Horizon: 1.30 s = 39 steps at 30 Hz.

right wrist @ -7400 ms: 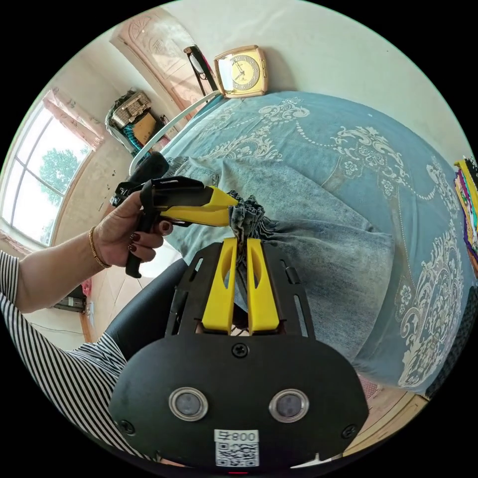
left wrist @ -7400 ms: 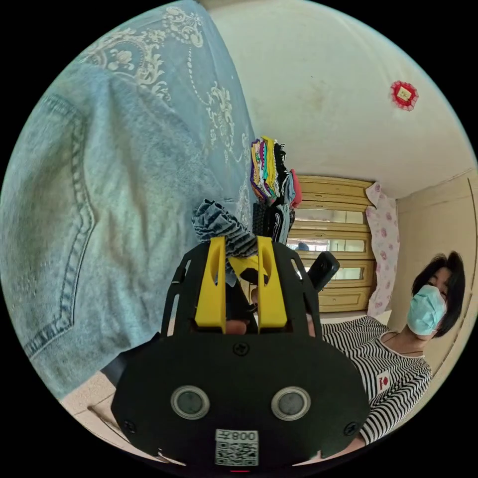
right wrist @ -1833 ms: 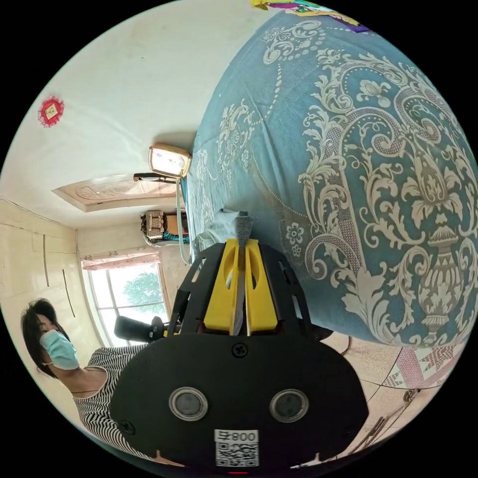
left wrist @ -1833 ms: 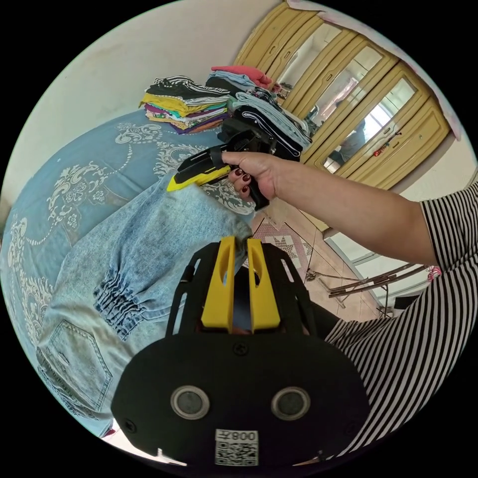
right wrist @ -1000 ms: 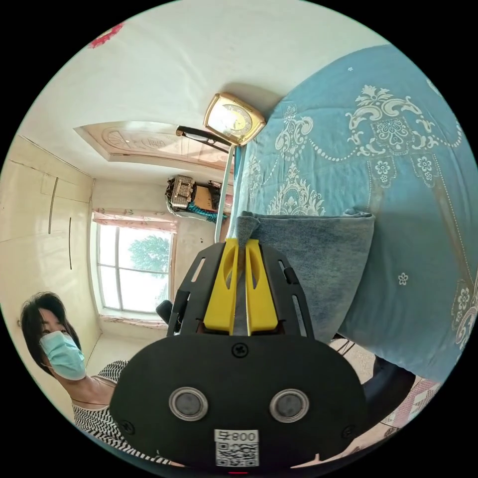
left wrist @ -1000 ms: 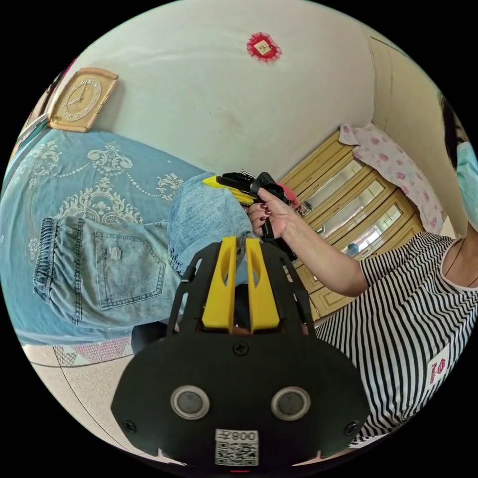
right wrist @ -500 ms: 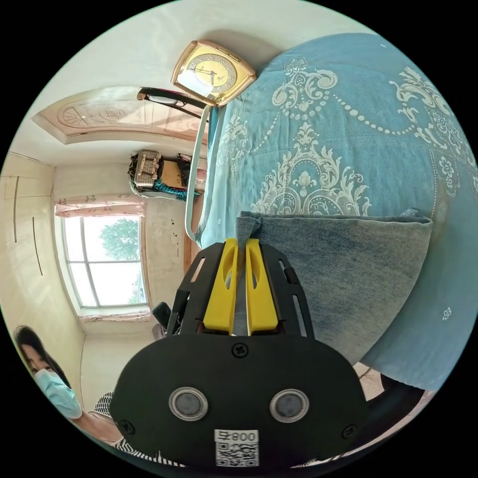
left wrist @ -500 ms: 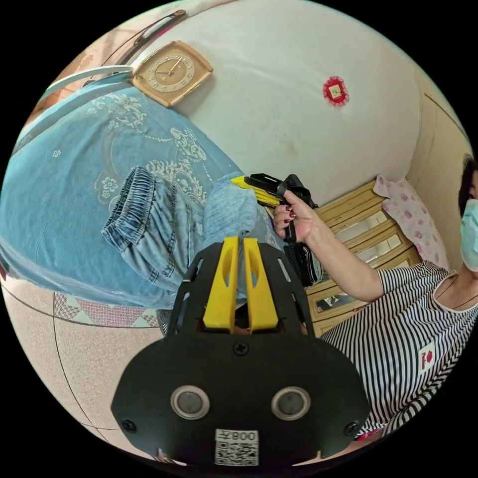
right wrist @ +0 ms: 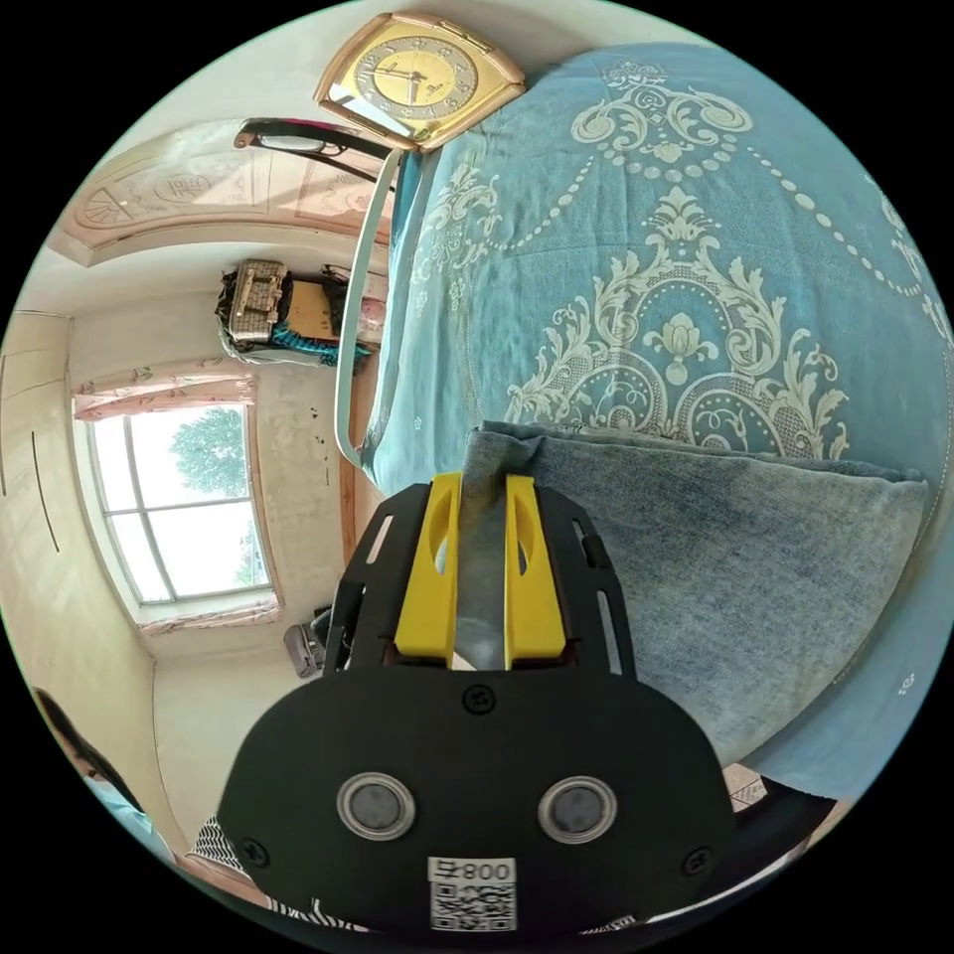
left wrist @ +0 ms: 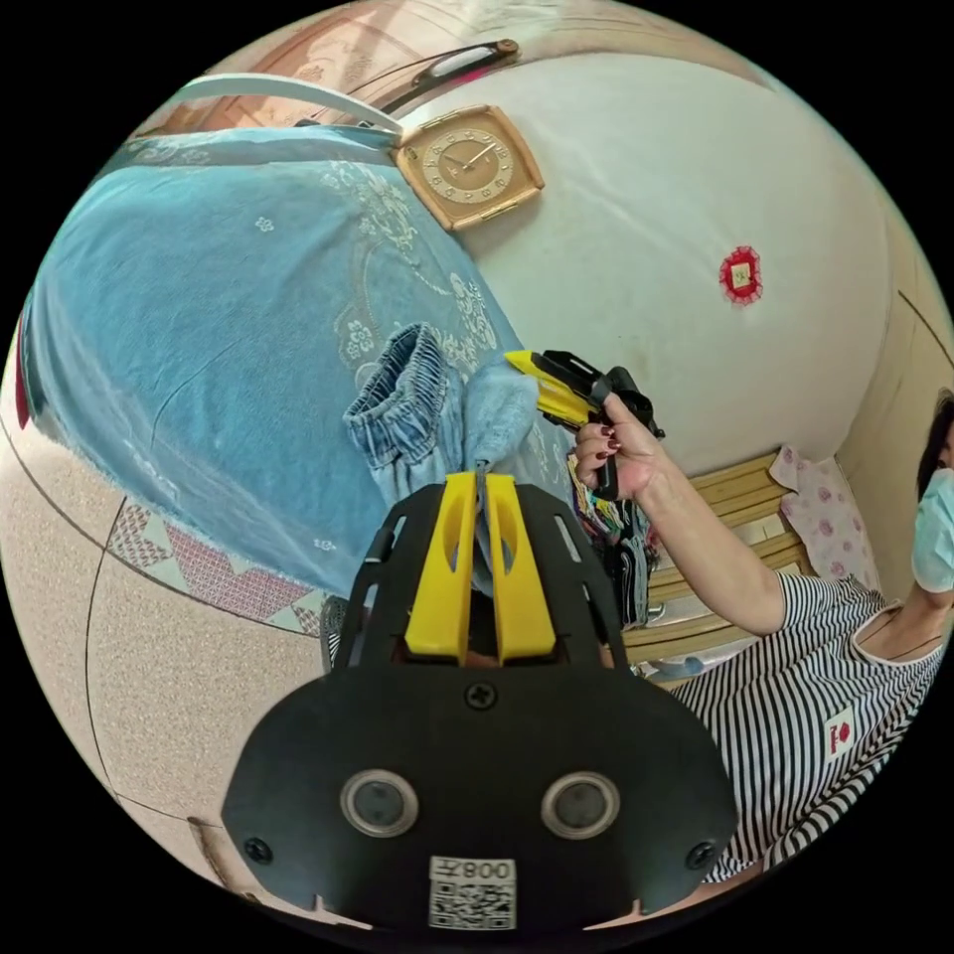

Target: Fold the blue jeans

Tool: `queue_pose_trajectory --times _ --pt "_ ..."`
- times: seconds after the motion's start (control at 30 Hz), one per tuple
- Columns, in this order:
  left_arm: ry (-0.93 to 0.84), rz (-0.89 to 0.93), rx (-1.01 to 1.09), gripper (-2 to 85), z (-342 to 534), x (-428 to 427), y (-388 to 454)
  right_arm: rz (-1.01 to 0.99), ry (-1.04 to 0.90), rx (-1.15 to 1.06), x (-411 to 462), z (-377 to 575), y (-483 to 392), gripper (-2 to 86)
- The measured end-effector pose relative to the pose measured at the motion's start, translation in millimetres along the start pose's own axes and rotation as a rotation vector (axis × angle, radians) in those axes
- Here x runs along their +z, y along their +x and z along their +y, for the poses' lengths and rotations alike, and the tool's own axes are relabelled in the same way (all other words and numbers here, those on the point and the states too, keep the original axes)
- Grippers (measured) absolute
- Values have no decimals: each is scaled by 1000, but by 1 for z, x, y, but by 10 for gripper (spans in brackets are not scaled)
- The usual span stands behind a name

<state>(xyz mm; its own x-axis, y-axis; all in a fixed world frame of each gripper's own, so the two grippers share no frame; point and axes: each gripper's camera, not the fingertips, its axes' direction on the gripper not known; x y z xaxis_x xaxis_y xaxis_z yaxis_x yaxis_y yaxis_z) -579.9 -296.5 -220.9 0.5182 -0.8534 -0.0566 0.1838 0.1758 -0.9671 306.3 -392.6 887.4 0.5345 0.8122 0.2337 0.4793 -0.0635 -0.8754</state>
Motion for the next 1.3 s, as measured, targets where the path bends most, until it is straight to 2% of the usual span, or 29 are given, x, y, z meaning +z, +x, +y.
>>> queue_pose_trajectory --times 0.2,0.27,0.4,0.5,0.57,0.67,0.73,0.9,1.0,1.1,1.3 --pt "59 -27 -125 14 13 -17 -10 -72 5 -98 16 -6 -15 44" --pt "134 -50 -152 7 24 -30 0 -69 21 -148 13 -2 -21 34" --pt "209 -68 -121 3 37 -39 28 -39 3 -260 26 13 -30 14" --pt "131 -89 2 1 27 -15 69 16 -54 -280 54 10 -38 6" --pt "26 -184 114 1 12 18 101 66 -60 -284 69 3 -44 3" --pt "-63 -381 170 1 2 58 120 195 -129 -286 99 -11 -54 1" --pt "-103 -436 136 1 3 75 117 295 -177 -335 119 -14 -62 1" --pt "-99 -411 107 0 22 95 122 268 -150 -416 112 -6 -73 1" --pt "-104 -469 140 0 35 113 138 321 -33 -463 97 1 -79 1" --pt "-129 -560 195 0 48 137 156 352 -79 -447 111 -10 -76 0" --pt "-151 -711 276 1 72 182 185 615 -149 -566 158 -6 -85 0"
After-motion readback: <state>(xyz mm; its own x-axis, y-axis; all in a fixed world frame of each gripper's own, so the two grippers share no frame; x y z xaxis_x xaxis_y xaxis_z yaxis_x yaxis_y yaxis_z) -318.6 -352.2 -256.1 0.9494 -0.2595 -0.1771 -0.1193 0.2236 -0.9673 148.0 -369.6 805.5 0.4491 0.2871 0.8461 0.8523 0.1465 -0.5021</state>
